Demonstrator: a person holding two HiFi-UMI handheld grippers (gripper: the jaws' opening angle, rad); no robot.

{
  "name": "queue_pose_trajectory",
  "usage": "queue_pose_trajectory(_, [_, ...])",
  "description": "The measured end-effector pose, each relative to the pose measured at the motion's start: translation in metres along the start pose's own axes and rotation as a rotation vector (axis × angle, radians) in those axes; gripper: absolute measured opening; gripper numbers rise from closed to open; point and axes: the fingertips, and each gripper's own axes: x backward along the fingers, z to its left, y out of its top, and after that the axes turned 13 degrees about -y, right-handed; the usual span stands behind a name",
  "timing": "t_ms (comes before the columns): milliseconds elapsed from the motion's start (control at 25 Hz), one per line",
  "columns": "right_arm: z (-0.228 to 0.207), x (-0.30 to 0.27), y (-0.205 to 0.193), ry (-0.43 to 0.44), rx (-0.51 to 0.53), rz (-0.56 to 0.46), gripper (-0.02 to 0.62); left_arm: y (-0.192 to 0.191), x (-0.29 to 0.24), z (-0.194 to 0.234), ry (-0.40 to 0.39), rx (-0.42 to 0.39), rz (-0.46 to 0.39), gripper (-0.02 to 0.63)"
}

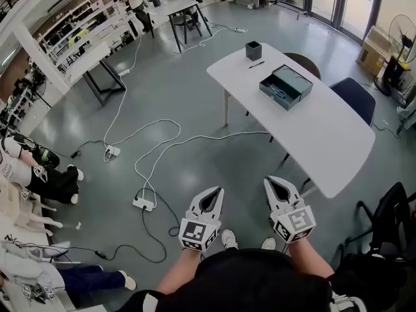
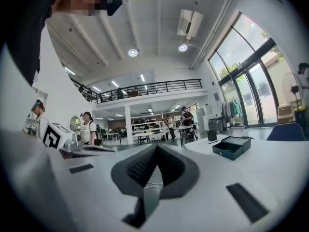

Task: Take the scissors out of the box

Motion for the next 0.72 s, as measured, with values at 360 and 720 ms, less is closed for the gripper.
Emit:
queue_pose_trajectory(360, [0.019,-0.046,0.0,-0.082,0.098,-0.032,0.005,0.009,0.025,0.069,-0.019,-0.06,-0.032,0.006])
queue_pose_trajectory(720, [0.01,-0.087,-0.014,-0.114,0.169,0.003,0.005,0.015,0.009,0.134,-0.001,-0.069,-0.049,0.006])
